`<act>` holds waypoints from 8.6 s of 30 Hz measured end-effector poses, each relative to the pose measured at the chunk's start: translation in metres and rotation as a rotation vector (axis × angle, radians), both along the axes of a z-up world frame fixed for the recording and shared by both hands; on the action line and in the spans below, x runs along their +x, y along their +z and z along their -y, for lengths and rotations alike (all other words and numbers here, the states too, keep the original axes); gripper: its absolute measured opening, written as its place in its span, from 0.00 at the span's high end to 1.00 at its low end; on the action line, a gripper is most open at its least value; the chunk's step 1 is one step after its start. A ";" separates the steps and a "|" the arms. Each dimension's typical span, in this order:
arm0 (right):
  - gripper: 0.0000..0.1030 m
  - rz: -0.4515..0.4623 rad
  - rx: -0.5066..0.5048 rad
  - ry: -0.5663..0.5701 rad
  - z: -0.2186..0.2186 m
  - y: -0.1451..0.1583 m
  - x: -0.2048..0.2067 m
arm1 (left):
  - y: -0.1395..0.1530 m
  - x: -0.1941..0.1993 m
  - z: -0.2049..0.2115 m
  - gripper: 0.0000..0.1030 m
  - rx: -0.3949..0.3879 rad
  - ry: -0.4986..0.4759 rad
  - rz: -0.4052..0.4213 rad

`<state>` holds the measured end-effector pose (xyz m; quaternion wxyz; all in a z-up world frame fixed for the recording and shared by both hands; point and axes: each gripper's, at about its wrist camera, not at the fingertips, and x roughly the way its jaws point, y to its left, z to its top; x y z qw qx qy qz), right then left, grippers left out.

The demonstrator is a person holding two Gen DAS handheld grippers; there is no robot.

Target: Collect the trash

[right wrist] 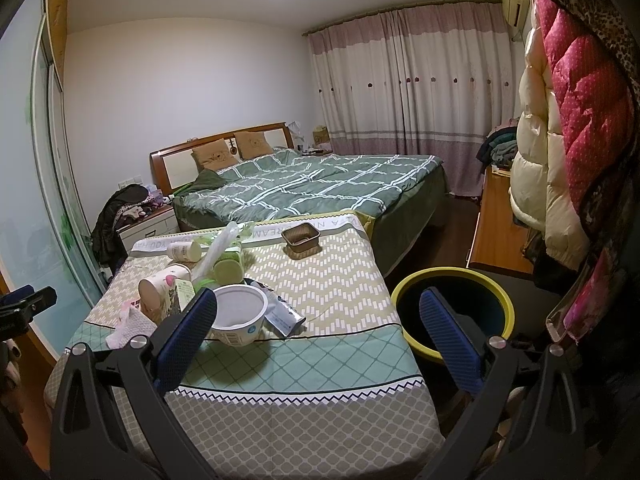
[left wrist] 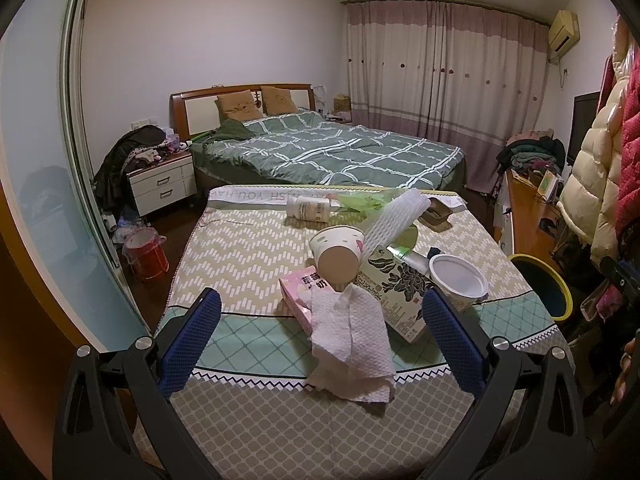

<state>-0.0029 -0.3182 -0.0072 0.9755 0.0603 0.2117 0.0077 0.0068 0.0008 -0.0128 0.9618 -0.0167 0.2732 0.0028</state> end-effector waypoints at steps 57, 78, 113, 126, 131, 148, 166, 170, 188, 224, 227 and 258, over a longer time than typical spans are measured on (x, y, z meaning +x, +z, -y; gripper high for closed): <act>0.06 -0.111 -0.020 0.164 -0.057 -0.036 0.044 | -0.004 0.006 -0.034 0.03 0.008 0.103 0.000; 0.24 -0.259 -0.099 0.561 -0.217 -0.096 0.090 | -0.015 0.023 -0.082 0.04 -0.002 0.199 -0.023; 0.93 -0.080 0.064 0.037 0.013 -0.028 0.122 | -0.044 0.054 -0.014 0.03 -0.005 0.086 -0.121; 0.92 -0.337 0.090 -0.319 0.171 -0.103 0.194 | -0.093 0.103 0.024 0.03 0.008 0.144 -0.256; 0.56 -0.350 0.091 -0.349 0.179 -0.116 0.197 | -0.100 0.111 0.033 0.04 0.038 0.156 -0.269; 0.46 -0.196 0.126 -0.247 0.136 -0.073 0.155 | -0.128 0.111 0.037 0.22 0.012 0.170 -0.337; 0.46 -0.169 0.160 -0.226 0.133 -0.069 0.149 | -0.080 0.090 0.004 0.47 0.058 0.146 -0.213; 0.46 -0.159 0.163 -0.221 0.132 -0.066 0.147 | -0.064 0.094 -0.002 0.48 0.066 0.131 -0.180; 0.46 -0.144 0.186 -0.242 0.143 -0.066 0.133 | -0.032 0.141 -0.015 0.50 0.080 0.113 -0.133; 0.46 -0.160 0.218 -0.411 0.225 -0.095 0.053 | -0.026 0.222 0.425 0.51 0.042 -0.649 -0.163; 0.46 -0.169 0.227 -0.414 0.234 -0.098 0.049 | -0.051 0.235 0.453 0.51 0.048 -0.655 -0.227; 0.42 -0.198 0.092 -0.057 0.057 -0.072 0.131 | 0.022 0.120 0.087 0.05 0.018 -0.073 0.026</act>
